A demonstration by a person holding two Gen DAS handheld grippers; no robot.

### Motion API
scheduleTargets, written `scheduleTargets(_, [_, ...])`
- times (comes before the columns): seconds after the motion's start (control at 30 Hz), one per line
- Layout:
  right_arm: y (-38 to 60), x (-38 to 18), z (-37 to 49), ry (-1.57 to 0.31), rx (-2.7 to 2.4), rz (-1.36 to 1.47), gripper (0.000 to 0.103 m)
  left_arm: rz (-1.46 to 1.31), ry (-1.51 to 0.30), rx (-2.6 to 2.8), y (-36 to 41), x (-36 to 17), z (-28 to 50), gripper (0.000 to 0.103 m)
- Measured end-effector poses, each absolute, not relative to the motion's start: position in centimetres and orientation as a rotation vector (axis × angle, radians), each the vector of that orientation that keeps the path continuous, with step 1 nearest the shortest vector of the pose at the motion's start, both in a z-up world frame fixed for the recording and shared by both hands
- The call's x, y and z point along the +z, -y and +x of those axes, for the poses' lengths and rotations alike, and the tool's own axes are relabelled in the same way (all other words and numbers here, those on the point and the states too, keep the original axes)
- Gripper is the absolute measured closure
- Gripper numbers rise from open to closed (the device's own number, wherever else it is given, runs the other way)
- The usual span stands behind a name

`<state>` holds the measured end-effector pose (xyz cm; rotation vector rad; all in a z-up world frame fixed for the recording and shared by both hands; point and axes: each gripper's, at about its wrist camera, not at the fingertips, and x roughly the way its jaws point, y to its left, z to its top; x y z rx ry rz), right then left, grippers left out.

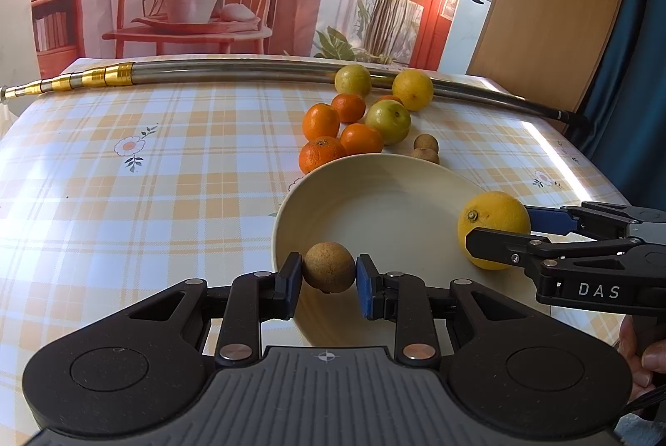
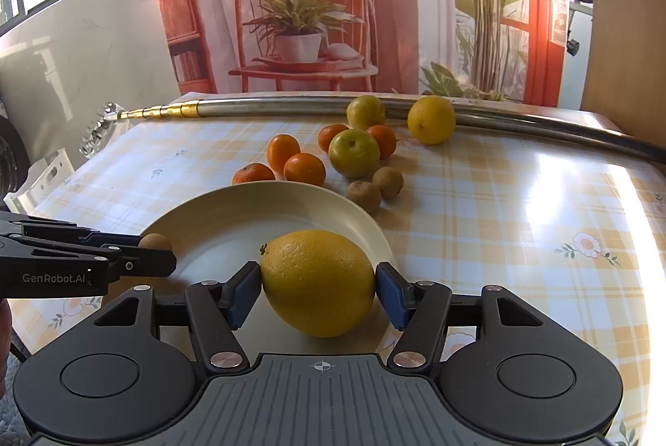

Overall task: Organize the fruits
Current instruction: 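Carry kiwi and grapefruit into the cream bowl and open both tools, then move the left tool to the pile and grasp an orange mandarin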

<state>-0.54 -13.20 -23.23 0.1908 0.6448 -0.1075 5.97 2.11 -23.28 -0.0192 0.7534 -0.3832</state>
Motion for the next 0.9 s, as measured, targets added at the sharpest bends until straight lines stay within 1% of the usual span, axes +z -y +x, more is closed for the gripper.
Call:
scheduleTargets(0.43, [13.5,-23.23,-0.64,-0.641,-0.122,0.194,0.046,-0.023,-0.76,-0.386,-2.06,-23.3,5.92,0.074])
scheduleTargets(0.53, [13.58,-23.11,-0.7,-0.634,-0.131,0.193,0.042,-0.024,-0.758,-0.386,-2.06,-23.28,5.88,0.074])
scheduleTargets(0.9, [13.67,-22.99,-0.77,-0.624,-0.141,0.202,0.042,-0.032,-0.754,-0.384,-2.08,-23.23,5.87,0.073])
